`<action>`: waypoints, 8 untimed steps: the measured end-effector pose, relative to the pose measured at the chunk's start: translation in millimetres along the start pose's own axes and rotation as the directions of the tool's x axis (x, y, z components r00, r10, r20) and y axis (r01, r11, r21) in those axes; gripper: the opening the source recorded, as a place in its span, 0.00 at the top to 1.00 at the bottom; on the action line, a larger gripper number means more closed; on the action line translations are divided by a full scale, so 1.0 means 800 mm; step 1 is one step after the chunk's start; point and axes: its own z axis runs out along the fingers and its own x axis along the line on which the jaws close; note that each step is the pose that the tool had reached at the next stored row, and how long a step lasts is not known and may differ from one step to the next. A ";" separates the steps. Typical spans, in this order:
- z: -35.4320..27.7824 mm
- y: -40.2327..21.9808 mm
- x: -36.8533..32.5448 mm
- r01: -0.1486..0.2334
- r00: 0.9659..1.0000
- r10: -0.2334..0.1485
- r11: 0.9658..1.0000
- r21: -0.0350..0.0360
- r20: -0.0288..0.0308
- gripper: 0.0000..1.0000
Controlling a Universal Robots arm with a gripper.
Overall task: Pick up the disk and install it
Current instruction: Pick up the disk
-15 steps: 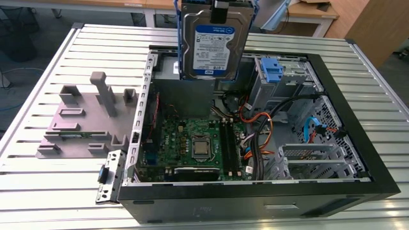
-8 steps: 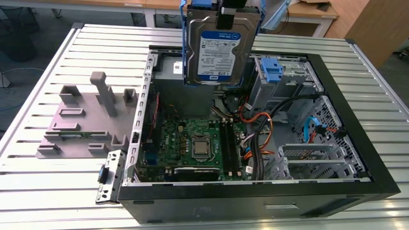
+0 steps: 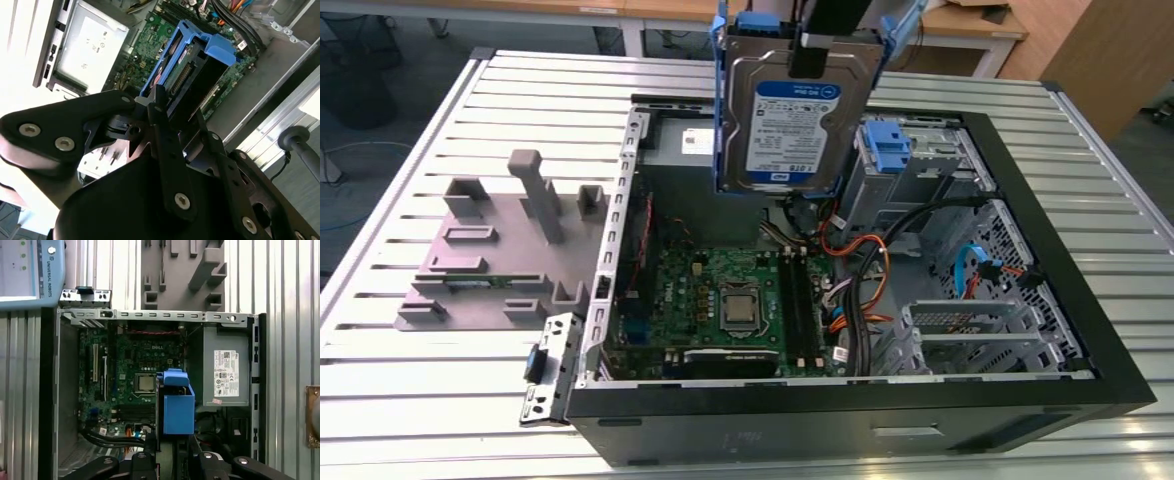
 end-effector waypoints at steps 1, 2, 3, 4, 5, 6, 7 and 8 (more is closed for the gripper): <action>0.0001 -0.0016 0.0024 0.000 1.000 0.000 1.000 0.000 0.000 0.65; 0.0002 -0.0032 0.0049 0.000 1.000 0.000 1.000 0.000 0.000 0.65; 0.0003 -0.0048 0.0074 0.000 1.000 0.000 1.000 0.000 0.000 0.65; 0.0005 -0.0064 0.0102 0.000 1.000 0.000 1.000 0.000 0.000 0.65; 0.0006 -0.0079 0.0128 0.000 1.000 0.000 1.000 0.000 0.000 0.65; 0.0007 -0.0094 0.0153 0.000 1.000 0.000 1.000 0.000 0.000 0.65; 0.0008 -0.0110 0.0178 0.000 1.000 0.000 1.000 0.000 0.000 0.65; 0.0009 -0.0126 0.0202 0.000 1.000 0.000 1.000 0.000 0.000 0.65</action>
